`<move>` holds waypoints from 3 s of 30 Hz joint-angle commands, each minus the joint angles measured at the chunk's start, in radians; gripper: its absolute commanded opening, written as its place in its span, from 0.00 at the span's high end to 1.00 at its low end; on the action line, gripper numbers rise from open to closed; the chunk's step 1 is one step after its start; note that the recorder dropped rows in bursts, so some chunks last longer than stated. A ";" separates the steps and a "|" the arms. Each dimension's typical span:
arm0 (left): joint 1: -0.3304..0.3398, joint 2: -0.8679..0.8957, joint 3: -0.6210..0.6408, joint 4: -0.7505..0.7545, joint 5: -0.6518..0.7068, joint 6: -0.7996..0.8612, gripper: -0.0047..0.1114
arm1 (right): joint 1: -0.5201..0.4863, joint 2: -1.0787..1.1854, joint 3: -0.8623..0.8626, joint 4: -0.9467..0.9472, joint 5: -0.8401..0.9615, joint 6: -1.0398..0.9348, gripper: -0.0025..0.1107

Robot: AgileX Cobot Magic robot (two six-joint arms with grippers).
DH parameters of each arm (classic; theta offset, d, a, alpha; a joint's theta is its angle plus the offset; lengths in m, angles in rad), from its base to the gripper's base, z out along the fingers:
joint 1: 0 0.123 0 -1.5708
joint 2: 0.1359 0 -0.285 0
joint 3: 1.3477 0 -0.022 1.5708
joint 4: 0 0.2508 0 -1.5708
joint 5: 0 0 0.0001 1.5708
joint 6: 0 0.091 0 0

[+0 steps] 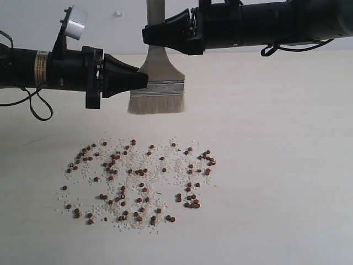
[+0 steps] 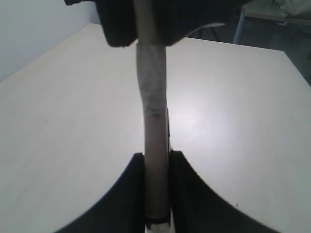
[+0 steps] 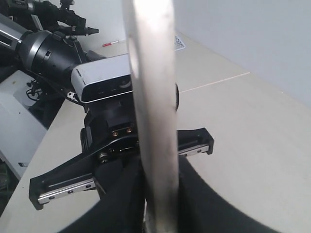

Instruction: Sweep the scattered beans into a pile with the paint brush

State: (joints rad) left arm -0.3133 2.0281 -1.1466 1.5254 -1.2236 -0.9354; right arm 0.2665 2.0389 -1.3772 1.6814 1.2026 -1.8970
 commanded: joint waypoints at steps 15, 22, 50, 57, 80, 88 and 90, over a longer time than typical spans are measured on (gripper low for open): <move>0.076 -0.011 0.000 -0.071 0.003 0.016 0.44 | 0.001 -0.002 -0.087 0.063 -0.514 -0.071 0.98; 0.169 -0.016 0.000 -0.070 0.003 -0.040 0.96 | 0.001 -0.038 -0.097 0.063 -0.843 -0.123 0.98; 0.192 -1.075 0.746 -1.492 0.791 0.803 0.96 | 0.159 -0.215 -0.096 -0.566 -1.089 0.562 0.98; 0.192 -1.253 0.936 -1.484 0.739 0.855 0.96 | 0.159 -0.232 -0.096 -0.590 -1.004 0.576 0.98; 0.234 -1.916 1.102 -1.772 1.008 1.143 0.96 | 0.159 -0.235 -0.096 -0.742 -0.956 0.695 0.98; 0.234 -1.991 1.112 -1.772 1.138 1.141 0.96 | 0.159 -0.235 -0.096 -0.775 -0.909 0.700 0.98; 0.234 -1.991 1.134 -1.779 1.139 1.137 0.96 | 0.159 -0.235 -0.096 -0.775 -0.906 0.716 0.98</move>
State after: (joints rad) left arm -0.0812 0.0438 -0.0364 -0.2361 -0.1042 0.2017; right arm 0.4263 1.8158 -1.4665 0.9200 0.2891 -1.2008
